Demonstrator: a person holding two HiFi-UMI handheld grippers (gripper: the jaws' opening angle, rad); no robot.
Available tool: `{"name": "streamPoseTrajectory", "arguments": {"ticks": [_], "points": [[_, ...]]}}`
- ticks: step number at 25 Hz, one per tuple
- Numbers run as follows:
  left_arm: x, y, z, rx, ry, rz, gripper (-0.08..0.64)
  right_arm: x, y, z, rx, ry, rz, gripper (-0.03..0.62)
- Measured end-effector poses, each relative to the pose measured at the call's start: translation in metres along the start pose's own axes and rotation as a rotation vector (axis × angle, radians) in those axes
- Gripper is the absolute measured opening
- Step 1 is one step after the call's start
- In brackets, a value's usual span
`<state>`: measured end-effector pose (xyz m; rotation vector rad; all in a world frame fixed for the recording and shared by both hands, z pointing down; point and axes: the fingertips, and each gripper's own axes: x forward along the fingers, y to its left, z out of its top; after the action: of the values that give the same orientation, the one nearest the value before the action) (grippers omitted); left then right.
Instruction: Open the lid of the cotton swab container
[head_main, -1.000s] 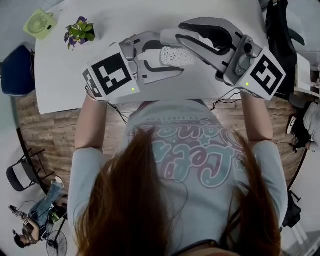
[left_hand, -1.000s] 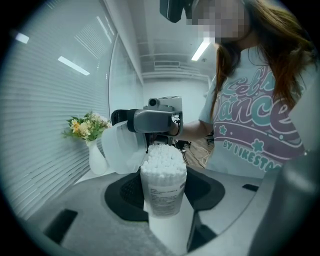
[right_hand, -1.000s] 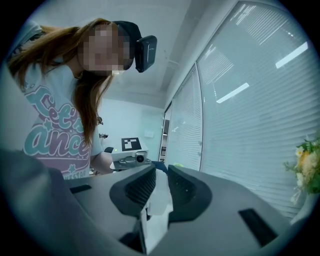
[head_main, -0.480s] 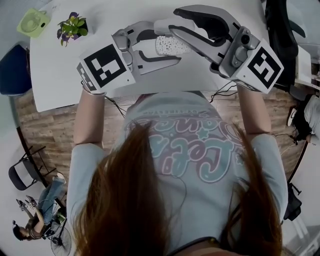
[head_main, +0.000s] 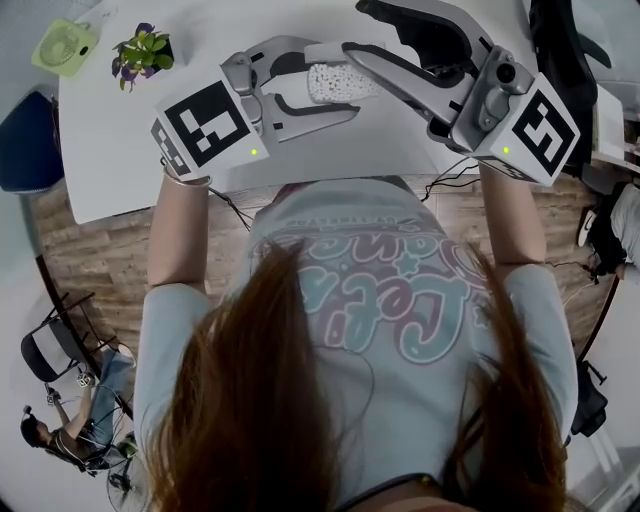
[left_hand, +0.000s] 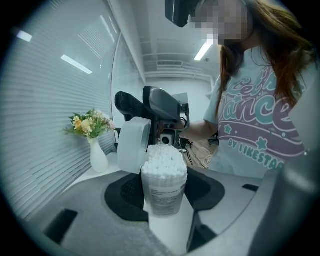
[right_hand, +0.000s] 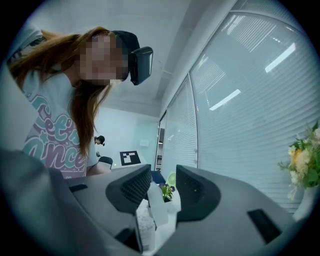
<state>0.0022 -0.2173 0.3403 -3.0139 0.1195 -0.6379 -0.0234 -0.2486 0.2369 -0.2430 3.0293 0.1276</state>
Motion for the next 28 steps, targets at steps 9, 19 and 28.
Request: {"name": "streamPoseTrajectory", "arguments": {"ticks": [9,19,28], "points": [[-0.004,0.002,-0.001,0.003,-0.004,0.01,0.195,-0.013,-0.001,0.006,-0.029,-0.004,-0.011,0.178],[-0.008,0.002,0.013,0.015,-0.012,0.02,0.195,-0.041,0.008,-0.011,-0.012,0.08,0.049,0.255],[-0.003,0.001,0.0,0.005,-0.025,0.014,0.195,-0.052,0.024,-0.071,0.033,0.196,0.131,0.258]]}}
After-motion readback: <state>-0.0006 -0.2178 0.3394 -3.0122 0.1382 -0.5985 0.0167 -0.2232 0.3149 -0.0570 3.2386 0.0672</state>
